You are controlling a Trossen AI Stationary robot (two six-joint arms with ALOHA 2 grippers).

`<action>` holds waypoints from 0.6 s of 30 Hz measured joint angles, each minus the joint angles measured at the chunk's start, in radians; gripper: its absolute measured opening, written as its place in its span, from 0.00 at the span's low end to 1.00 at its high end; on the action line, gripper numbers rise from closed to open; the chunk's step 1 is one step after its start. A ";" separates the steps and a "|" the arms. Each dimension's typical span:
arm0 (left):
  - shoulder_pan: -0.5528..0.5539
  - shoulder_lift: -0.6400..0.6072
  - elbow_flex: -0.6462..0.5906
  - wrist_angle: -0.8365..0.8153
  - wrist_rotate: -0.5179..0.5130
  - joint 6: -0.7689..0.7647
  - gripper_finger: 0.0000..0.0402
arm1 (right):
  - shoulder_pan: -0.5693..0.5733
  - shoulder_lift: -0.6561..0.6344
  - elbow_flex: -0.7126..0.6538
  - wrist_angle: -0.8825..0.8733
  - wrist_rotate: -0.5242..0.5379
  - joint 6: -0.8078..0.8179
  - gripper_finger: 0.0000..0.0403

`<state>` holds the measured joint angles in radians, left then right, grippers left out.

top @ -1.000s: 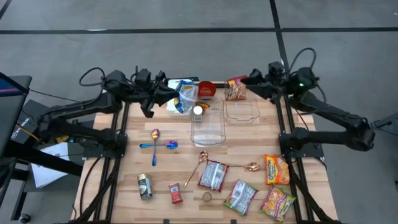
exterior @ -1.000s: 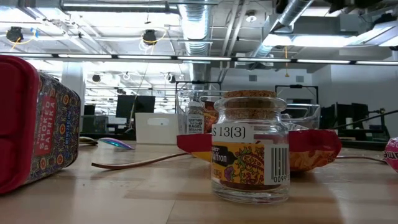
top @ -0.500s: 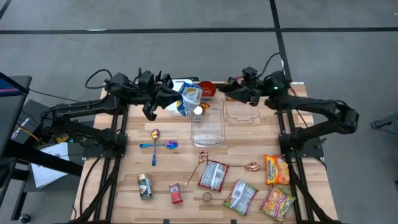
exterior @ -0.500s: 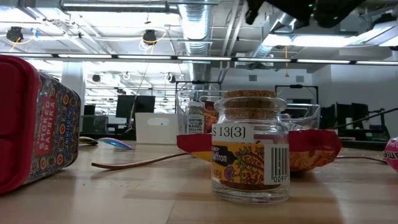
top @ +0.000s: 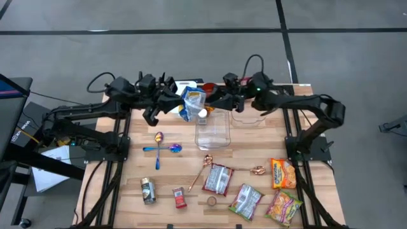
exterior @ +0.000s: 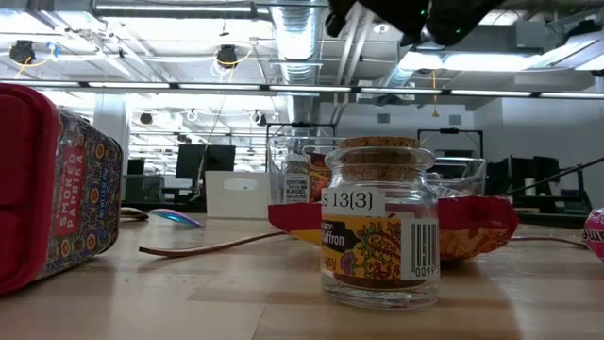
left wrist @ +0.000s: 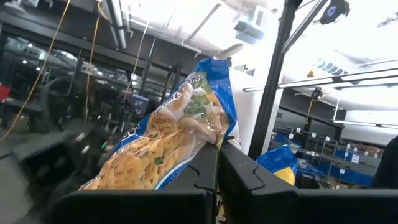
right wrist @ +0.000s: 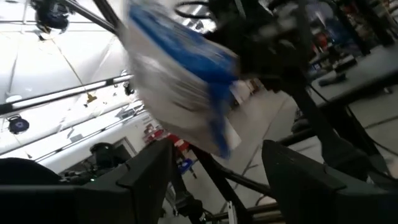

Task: Pick & Place Food Item
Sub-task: Put the blue noodle pack into the right transparent bin

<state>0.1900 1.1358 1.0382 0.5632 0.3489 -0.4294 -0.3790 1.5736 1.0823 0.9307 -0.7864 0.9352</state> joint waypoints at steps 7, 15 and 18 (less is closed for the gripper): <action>-0.009 0.000 0.000 0.013 0.001 0.001 0.00 | 0.019 0.109 0.074 0.176 -0.001 0.080 0.61; -0.009 -0.002 0.000 0.016 0.007 0.002 0.00 | 0.053 0.182 0.189 0.180 -0.039 0.105 0.61; -0.009 -0.002 0.000 0.014 0.017 0.002 0.00 | 0.059 0.181 0.195 0.183 -0.050 0.104 0.60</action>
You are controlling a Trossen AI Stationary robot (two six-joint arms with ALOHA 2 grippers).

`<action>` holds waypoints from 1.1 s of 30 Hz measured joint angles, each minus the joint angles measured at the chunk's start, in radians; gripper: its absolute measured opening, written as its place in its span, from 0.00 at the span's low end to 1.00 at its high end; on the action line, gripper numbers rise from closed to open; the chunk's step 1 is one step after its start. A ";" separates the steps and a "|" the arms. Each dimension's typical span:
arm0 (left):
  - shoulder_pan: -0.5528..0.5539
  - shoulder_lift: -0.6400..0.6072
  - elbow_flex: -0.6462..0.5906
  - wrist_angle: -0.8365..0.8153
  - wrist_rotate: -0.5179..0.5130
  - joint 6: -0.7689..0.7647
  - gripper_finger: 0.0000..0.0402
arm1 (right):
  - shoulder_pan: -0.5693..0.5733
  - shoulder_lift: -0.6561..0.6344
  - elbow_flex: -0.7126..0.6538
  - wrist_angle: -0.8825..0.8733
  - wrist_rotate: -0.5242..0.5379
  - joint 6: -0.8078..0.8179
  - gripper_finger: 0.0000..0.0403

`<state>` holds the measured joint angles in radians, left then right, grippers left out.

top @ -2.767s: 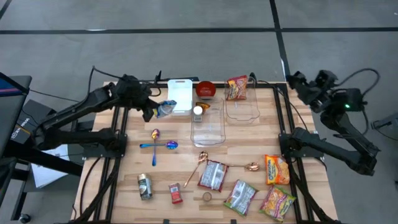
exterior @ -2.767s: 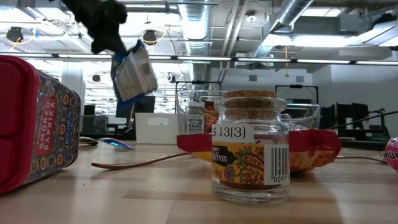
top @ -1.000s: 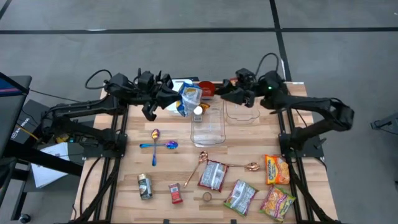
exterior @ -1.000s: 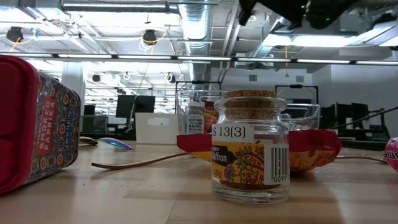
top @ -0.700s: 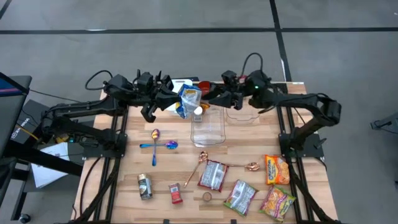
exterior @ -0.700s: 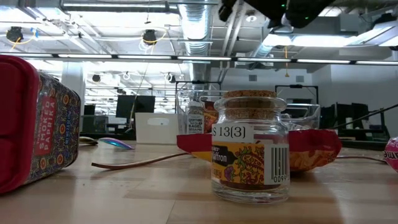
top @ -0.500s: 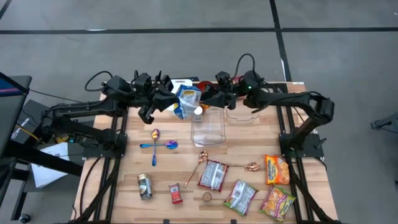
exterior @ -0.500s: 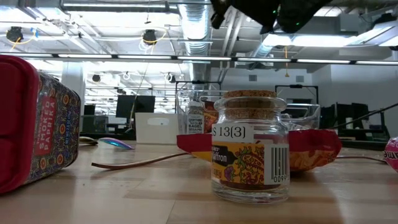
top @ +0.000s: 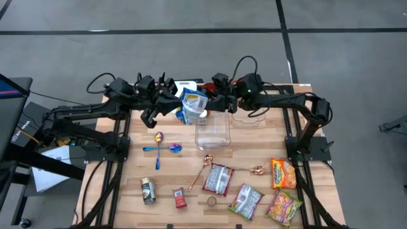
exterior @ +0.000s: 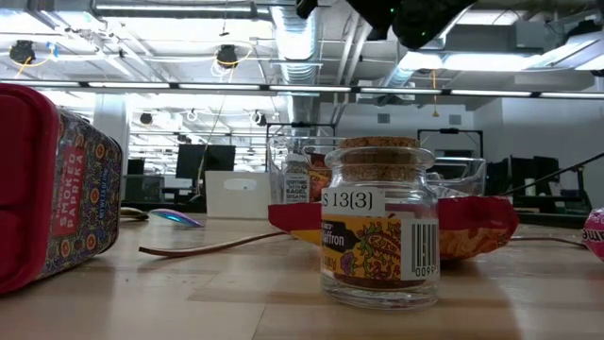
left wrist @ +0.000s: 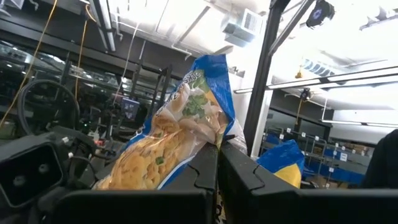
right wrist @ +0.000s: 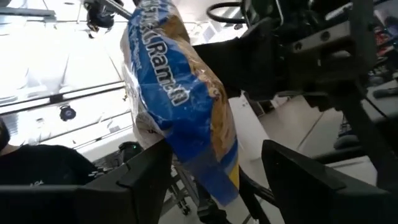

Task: Pick & Place Food Item
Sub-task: Put the blue noodle pack into the right transparent bin

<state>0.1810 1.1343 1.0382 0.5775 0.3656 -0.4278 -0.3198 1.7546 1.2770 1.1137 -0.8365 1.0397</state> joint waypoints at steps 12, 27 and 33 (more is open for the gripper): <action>0.000 -0.001 0.000 -0.021 0.000 0.000 0.00 | 0.000 -0.007 0.000 0.037 -0.042 0.017 0.23; 0.006 -0.002 0.000 -0.039 0.000 -0.011 0.02 | -0.001 -0.011 0.000 0.105 -0.103 0.040 0.01; 0.040 -0.066 0.000 -0.215 -0.002 -0.046 0.18 | -0.009 -0.033 0.000 0.100 -0.132 0.057 0.00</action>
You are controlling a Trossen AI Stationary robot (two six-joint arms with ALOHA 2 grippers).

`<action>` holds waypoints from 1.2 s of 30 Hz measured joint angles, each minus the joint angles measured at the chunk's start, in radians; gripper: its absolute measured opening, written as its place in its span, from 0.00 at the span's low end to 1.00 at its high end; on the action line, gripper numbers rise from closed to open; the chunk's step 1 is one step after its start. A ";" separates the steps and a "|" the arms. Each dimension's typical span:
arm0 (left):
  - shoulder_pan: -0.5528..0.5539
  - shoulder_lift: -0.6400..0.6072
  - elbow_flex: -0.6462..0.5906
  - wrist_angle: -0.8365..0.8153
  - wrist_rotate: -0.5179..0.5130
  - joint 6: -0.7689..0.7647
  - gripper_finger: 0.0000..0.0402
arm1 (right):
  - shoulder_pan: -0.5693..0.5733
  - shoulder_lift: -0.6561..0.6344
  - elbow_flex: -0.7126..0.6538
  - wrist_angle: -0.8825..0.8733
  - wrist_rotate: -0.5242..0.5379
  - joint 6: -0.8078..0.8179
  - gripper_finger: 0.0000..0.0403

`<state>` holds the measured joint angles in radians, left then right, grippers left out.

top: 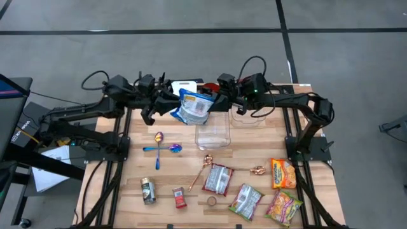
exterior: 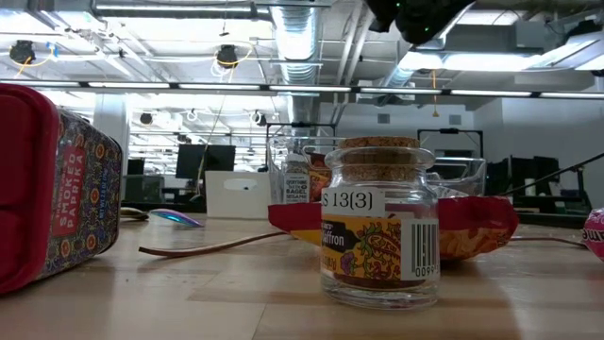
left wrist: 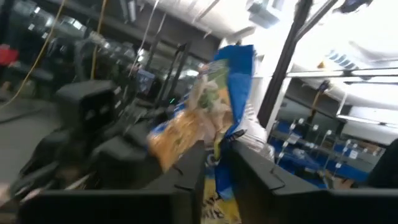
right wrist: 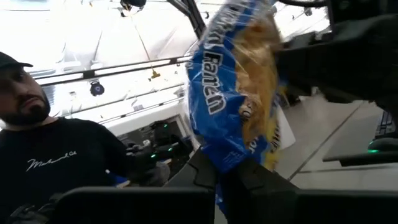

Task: Pick & Place Food Item
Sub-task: Put the blue noodle pack into the right transparent bin

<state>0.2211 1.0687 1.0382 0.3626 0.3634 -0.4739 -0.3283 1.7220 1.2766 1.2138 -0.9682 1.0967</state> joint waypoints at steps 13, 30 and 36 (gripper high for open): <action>0.036 -0.222 0.000 -0.353 -0.014 0.050 0.49 | -0.047 -0.020 0.000 -0.091 -0.125 0.059 0.00; 0.032 -0.215 -0.005 -0.392 -0.013 0.057 0.45 | -0.295 -0.298 0.000 -1.402 -0.154 -0.685 0.00; 0.033 -0.196 -0.004 -0.382 -0.011 0.081 0.45 | -0.359 -0.404 0.000 -1.868 0.134 -0.882 0.00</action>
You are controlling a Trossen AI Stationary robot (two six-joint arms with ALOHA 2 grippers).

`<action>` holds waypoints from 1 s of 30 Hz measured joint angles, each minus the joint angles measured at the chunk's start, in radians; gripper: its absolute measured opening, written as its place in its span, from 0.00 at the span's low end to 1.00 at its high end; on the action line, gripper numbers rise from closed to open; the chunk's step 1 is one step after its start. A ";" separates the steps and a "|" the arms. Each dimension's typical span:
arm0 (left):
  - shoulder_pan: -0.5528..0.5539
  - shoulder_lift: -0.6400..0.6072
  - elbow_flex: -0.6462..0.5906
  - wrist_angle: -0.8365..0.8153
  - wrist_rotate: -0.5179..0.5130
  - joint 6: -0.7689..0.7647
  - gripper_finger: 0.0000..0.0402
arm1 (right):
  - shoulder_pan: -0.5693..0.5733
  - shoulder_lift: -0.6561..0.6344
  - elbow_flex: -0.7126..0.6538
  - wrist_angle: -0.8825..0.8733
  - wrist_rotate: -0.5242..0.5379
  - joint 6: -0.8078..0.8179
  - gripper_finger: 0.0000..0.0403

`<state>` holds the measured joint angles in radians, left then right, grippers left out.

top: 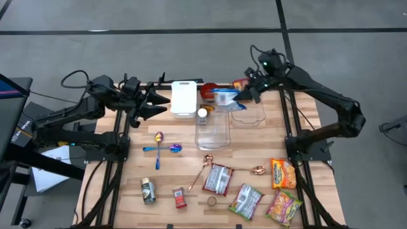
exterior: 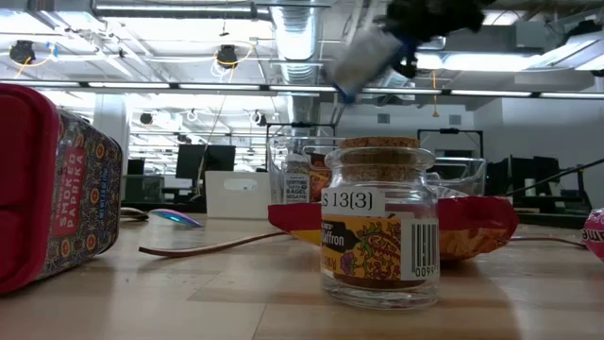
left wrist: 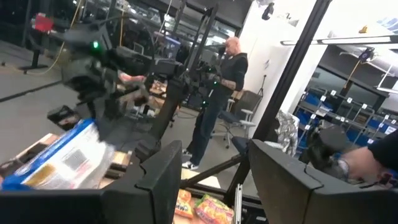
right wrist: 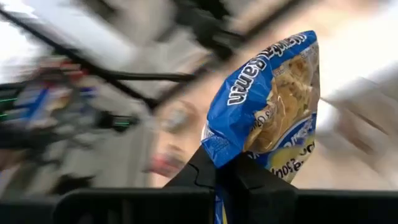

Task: Pick & Place Food Item
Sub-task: Put the blue noodle pack into the right transparent bin

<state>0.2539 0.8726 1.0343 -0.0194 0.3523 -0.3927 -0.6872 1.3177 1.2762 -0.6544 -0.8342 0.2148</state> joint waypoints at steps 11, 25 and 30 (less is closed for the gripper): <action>0.000 0.051 -0.001 0.007 -0.001 0.015 0.45 | -0.106 -0.078 0.000 -0.392 0.332 0.085 0.00; 0.000 0.113 0.000 0.023 0.000 0.015 0.45 | -0.204 -0.010 0.000 -0.501 0.477 0.050 0.00; 0.000 0.111 0.000 0.028 0.000 0.014 0.45 | -0.204 0.061 0.000 -0.559 0.546 0.036 0.00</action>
<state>0.2539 0.9840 1.0340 0.0089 0.3519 -0.3790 -0.8913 1.3783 1.2762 -1.2133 -0.2884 0.2507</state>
